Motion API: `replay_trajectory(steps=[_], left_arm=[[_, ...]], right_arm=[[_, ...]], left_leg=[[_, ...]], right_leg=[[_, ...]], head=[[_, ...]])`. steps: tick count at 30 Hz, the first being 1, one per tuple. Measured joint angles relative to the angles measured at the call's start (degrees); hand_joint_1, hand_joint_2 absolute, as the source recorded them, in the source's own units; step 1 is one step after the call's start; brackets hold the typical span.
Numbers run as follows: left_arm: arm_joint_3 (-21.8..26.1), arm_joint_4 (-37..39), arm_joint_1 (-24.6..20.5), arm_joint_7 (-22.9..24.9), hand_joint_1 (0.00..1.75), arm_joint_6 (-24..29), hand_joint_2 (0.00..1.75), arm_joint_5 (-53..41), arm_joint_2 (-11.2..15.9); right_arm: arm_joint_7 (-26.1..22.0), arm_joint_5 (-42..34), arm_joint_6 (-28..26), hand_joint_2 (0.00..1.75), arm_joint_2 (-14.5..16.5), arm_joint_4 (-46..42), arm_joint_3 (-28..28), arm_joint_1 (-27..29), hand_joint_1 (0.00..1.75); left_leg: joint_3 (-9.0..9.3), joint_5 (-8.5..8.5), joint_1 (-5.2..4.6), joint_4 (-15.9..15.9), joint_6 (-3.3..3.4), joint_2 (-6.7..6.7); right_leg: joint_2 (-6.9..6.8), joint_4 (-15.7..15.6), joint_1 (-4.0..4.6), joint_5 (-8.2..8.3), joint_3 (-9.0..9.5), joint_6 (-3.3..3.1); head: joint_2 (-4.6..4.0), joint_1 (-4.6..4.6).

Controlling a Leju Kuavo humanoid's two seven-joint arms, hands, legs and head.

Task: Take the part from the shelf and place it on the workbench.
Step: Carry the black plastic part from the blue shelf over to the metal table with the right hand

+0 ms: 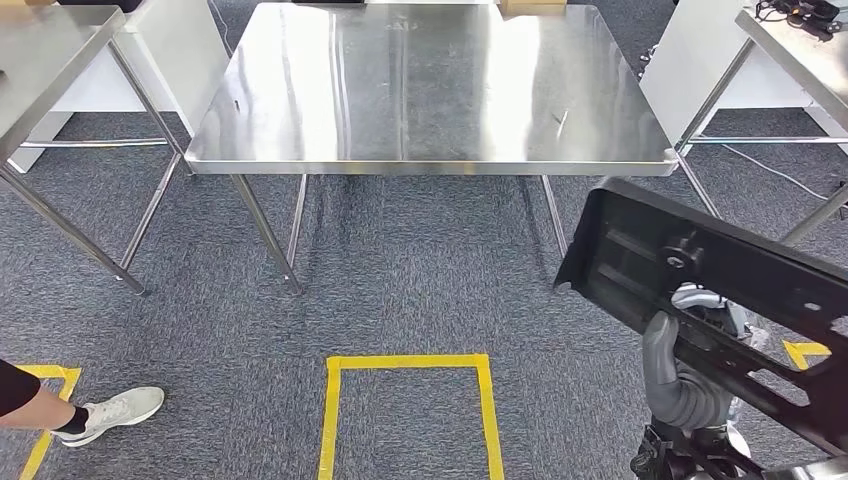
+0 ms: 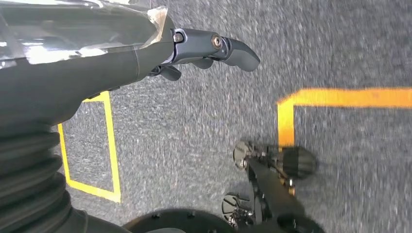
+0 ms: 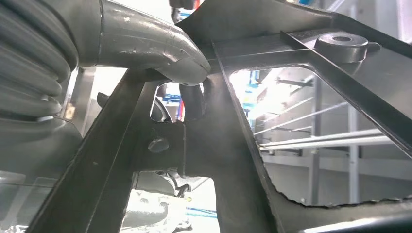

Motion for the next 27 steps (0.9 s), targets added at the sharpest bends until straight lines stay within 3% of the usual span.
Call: replay_trajectory(steps=[1,2,3,5,7,11,13,15,16,17,18,19,20,21,22,25,27], left_arm=[[0.0,0.0,0.0,0.0,0.0,0.0,1.75,0.0,0.0],[0.0,0.0,0.0,0.0,0.0,0.0,1.75,0.0,-0.1],[0.0,0.0,0.1,0.0,0.0,0.0,1.75,0.0,-0.2],[0.0,0.0,0.1,0.0,0.0,0.1,1.75,0.0,-0.2],[0.0,0.0,0.1,0.0,0.0,0.1,1.75,0.0,-0.3],[0.2,0.0,0.0,0.0,0.0,0.5,1.75,0.0,-0.3],[0.3,-0.1,0.0,0.0,0.0,0.7,1.75,0.0,-0.3],[0.5,-0.1,0.0,-0.1,0.0,0.8,1.75,0.0,-0.4],[0.5,-0.1,0.1,-0.1,0.0,0.8,1.75,0.0,-0.5],[0.6,-0.1,0.2,0.0,0.0,0.9,1.75,0.0,-0.5],[0.6,0.0,0.3,-0.1,0.0,0.9,1.75,0.0,-0.5],[0.7,0.0,0.4,-0.1,0.0,0.9,1.75,0.0,-0.5],[0.7,0.0,0.4,0.0,0.0,0.9,1.75,0.0,-0.5],[0.8,0.0,0.4,-0.1,0.0,0.9,1.75,-0.1,-0.5],[0.8,0.0,0.4,-0.1,0.0,0.9,1.75,-0.1,-0.5],[0.8,0.0,0.4,-0.1,0.0,1.0,1.75,-0.3,-0.5],[0.8,0.0,0.4,-0.1,0.0,1.0,1.75,-0.4,-0.5]], right_arm=[[0.0,0.0,0.0,1.75,0.0,0.0,0.0,0.1,1.75],[0.0,0.0,0.0,1.75,-0.1,0.1,0.0,0.1,1.75],[0.0,0.0,-0.1,1.75,-0.1,0.1,0.0,0.2,1.75],[0.0,0.0,-0.1,1.75,-0.1,0.1,0.0,0.1,1.75],[0.0,0.0,-0.1,1.75,-0.1,0.2,0.0,0.1,1.75],[0.0,0.1,-0.1,1.75,-0.1,0.3,0.0,0.1,1.75],[0.0,0.1,-0.1,1.75,-0.1,0.3,0.0,0.1,1.75],[0.0,0.1,0.0,1.75,-0.1,0.3,0.0,0.1,1.75],[0.0,0.1,0.0,1.75,-0.1,0.4,0.0,0.1,1.75],[0.0,0.1,0.0,1.75,-0.1,0.4,0.0,0.1,1.75],[0.0,0.1,0.0,1.75,-0.1,0.5,0.0,0.1,1.75],[0.0,0.1,0.0,1.75,-0.1,0.5,0.0,0.1,1.75],[0.0,0.1,0.0,1.75,-0.1,0.5,0.0,0.1,1.75],[0.0,0.1,0.0,1.75,-0.1,0.6,0.0,0.1,1.75],[0.0,0.1,0.0,1.75,-0.1,0.6,0.0,0.1,1.75],[0.0,0.2,0.0,1.75,-0.1,0.6,0.0,0.3,1.75],[-0.1,0.2,0.0,1.75,-0.2,0.6,0.0,0.3,1.75]], left_leg=[[0.19,-0.23,0.01,0.0,-0.01,0.0],[0.46,-0.48,0.02,0.0,-0.08,-0.03],[0.85,-0.76,0.07,0.0,-0.2,-0.08],[1.77,-1.53,0.02,0.1,-0.65,-0.2],[2.33,-2.41,-0.28,0.2,-1.24,-0.26],[2.63,-3.68,-0.22,0.8,-2.35,-0.2],[0.43,-5.71,0.05,5.3,-3.0,-0.29],[-4.77,-8.36,0.33,13.6,-3.54,-0.34],[-7.24,-8.79,0.44,16.7,-3.68,-0.34],[-8.83,-7.92,0.51,17.9,-3.72,-0.34],[-9.22,-5.8,0.56,16.6,-3.65,-0.34],[-8.53,-2.84,0.59,13.5,-3.47,-0.34],[-7.24,-0.04,0.57,9.5,-3.19,-0.35],[-5.79,1.52,0.44,6.1,-2.88,-0.36],[-4.7,2.05,0.24,3.9,-2.55,-0.37],[-3.03,0.77,-0.2,2.1,-1.23,-0.46],[-1.24,0.25,-0.08,1.2,-0.37,-0.52]], right_leg=[[-0.01,2.5,-0.04,-0.42,-1.72,0.25],[-0.03,2.9,-0.07,0.13,-2.39,0.71],[-0.07,0.7,-0.12,1.67,-1.76,1.31],[-0.41,-7.3,-0.26,5.7,1.7,2.26],[-0.63,-12.6,-0.27,7.66,4.35,1.71],[-0.36,-13.5,-0.43,7.13,5.42,-0.52],[-0.31,-13.7,-0.84,6.63,6.36,-1.39],[-0.3,-13.7,-0.78,5.86,7.14,-1.84],[-0.21,-13.7,-0.76,5.44,7.56,-1.86],[-0.09,-13.7,-0.75,4.95,8.11,-1.79],[0.05,-13.7,-0.77,4.41,8.83,-1.66],[0.17,-13.7,-0.81,3.8,9.63,-1.51],[0.26,-13.8,-0.86,3.16,10.33,-1.31],[0.34,-13.8,-0.74,2.51,10.87,-1.01],[0.4,-14.0,-0.68,1.97,11.25,-0.66],[0.49,-14.1,-0.52,1.99,12.67,0.84],[0.27,-10.9,-0.45,2.47,11.6,1.41]], head=[[0.0,0.02],[0.0,0.03],[0.0,0.04],[0.0,0.12],[0.0,0.17],[-0.01,0.09],[-0.01,-0.14],[-0.01,-0.32],[-0.01,-0.31],[-0.01,-0.33],[0.0,-0.33],[0.0,-0.34],[0.0,-0.34],[-0.01,-0.3],[-0.01,-0.3],[0.0,-0.31],[-0.02,-0.16]])
